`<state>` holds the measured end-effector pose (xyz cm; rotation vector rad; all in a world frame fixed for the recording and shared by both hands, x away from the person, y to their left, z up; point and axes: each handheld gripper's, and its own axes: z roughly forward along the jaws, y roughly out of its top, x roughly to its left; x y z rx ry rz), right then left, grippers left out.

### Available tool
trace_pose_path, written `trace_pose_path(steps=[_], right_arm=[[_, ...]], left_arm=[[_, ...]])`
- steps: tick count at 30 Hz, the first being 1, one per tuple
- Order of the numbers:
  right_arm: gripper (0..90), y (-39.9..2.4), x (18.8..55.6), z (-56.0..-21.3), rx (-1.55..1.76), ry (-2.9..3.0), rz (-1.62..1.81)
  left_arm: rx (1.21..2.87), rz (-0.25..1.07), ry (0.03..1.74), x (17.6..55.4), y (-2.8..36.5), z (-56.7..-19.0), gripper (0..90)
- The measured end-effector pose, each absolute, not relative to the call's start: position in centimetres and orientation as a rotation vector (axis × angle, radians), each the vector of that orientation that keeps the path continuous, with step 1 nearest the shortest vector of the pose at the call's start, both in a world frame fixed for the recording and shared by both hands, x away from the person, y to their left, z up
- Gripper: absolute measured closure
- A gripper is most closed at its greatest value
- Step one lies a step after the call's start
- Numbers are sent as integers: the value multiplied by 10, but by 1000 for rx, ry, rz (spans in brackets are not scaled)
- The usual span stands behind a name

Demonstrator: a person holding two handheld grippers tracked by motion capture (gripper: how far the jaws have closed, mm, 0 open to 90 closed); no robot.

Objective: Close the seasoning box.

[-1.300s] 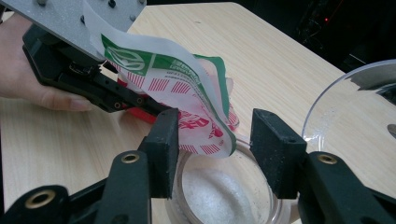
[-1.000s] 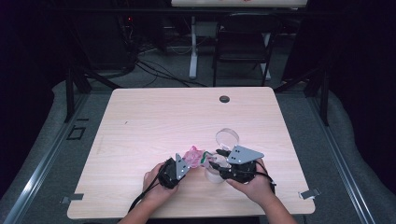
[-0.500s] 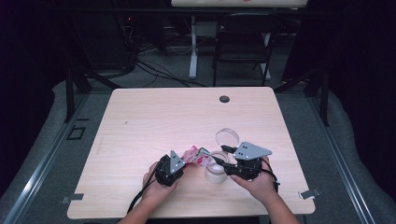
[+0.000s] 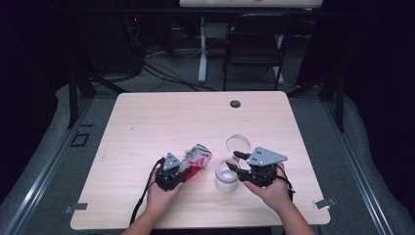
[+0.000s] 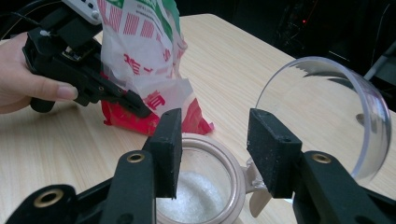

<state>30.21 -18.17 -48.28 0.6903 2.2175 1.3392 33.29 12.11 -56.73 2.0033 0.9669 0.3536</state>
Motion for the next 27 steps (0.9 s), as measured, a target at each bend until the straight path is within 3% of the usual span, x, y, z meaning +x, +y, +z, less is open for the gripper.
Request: trace_pose_path(steps=[5, 11, 19, 27], right_arm=[[591, -182, 303, -483, 686, 2229, 1322], [570, -182, 303, -484, 682, 2229, 1318], [572, -182, 304, -482, 681, 2225, 1328], [571, -176, 308, -482, 655, 2241, 1330]], left_arm=[[1977, 316, 982, 336, 125, -566, 793], [1947, 310, 1005, 336, 130, -562, 806], [1898, 356, 1029, 337, 146, -546, 812], [1825, 473, 1163, 338, 179, -539, 811]])
